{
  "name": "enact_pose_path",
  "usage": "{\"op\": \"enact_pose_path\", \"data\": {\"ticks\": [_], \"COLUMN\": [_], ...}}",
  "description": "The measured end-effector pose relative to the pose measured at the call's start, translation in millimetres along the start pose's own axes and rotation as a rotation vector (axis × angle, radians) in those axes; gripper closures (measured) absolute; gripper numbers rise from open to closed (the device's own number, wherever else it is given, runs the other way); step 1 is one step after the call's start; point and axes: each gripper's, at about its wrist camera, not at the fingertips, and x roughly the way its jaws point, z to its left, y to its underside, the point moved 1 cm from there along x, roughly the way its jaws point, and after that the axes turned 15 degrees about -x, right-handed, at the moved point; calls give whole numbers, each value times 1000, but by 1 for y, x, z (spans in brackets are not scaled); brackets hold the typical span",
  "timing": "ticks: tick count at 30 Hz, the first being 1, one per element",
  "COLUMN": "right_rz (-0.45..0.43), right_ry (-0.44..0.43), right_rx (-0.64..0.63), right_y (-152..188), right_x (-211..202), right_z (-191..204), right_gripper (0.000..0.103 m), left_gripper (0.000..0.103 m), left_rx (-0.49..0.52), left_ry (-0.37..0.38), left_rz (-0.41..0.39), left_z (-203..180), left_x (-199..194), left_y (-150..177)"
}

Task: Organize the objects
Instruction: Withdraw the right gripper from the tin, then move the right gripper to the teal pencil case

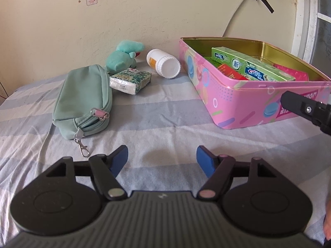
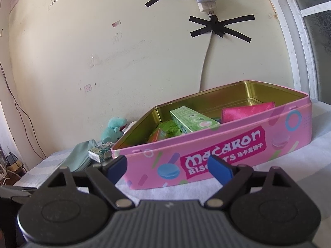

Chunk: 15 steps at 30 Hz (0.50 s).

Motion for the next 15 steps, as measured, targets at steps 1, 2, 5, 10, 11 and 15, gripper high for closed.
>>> {"op": "enact_pose_path", "data": {"ticks": [1, 2, 5, 10, 11, 15], "right_rz": [0, -1, -5, 5, 13, 29], "right_ry": [2, 4, 12, -7, -35, -139], "right_rx": [-11, -25, -75, -110, -107, -209], "right_y": [0, 0, 0, -2, -2, -7], "right_x": [0, 0, 0, 1, 1, 5], "right_z": [2, 4, 12, 21, 23, 59], "right_gripper": [15, 15, 15, 15, 15, 15], "left_gripper": [28, 28, 27, 24, 24, 24], "left_rx": [-5, -12, -41, -108, -128, -238], "left_ry": [-3, -7, -17, -51, -62, -144], "left_rz": [1, 3, 7, -22, -31, -82], "left_z": [3, 7, 22, 58, 68, 118], "left_x": [1, 1, 3, -2, -3, -6], "left_y": [1, 1, 3, -4, -6, -17]}}
